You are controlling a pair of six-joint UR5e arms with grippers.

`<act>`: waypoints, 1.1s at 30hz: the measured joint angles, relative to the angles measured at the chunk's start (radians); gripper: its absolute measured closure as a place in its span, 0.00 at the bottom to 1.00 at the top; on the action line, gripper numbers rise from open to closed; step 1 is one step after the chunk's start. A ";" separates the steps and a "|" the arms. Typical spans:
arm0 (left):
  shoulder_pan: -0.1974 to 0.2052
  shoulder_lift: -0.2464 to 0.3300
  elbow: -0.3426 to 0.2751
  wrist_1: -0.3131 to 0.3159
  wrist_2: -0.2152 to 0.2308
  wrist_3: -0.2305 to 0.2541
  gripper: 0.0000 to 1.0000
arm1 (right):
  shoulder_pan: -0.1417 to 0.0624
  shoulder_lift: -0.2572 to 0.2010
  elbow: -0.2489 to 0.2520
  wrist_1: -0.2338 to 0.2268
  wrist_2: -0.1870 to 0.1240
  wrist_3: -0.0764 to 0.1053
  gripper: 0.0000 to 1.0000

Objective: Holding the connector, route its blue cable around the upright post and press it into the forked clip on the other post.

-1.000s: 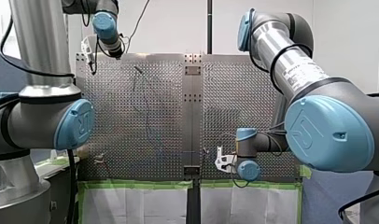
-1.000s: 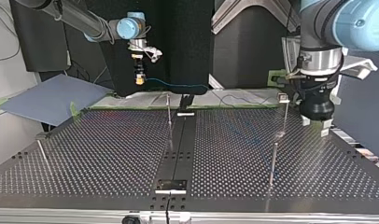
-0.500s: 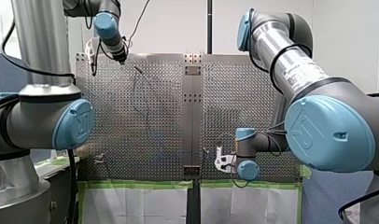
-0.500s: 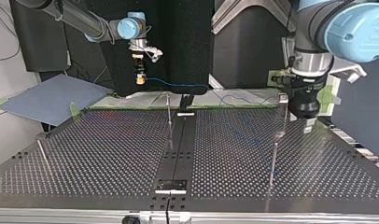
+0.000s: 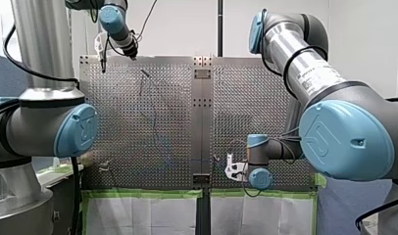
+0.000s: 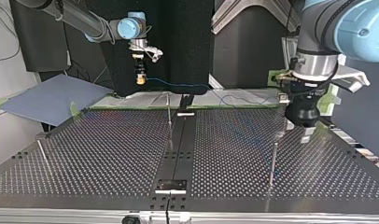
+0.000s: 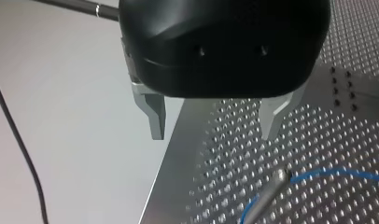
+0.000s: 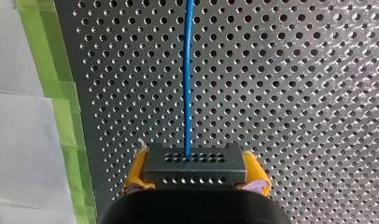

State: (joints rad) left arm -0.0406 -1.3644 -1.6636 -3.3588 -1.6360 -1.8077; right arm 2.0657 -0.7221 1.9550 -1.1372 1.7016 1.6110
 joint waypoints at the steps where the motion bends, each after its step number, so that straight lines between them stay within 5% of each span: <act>1: -0.001 0.000 0.000 0.000 0.007 -0.003 0.00 | 0.000 0.000 0.000 0.000 0.000 0.000 1.00; 19: -0.027 -0.001 0.001 -0.003 0.038 -0.072 0.00 | -0.001 0.000 0.000 0.001 0.000 -0.003 1.00; 33: -0.058 -0.001 -0.022 -0.028 -0.083 -0.116 0.00 | 0.003 0.000 0.000 0.009 0.000 -0.003 1.00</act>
State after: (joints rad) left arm -0.0983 -1.3657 -1.6859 -3.3871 -1.7189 -1.9239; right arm 2.0690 -0.7223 1.9552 -1.1284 1.7012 1.6080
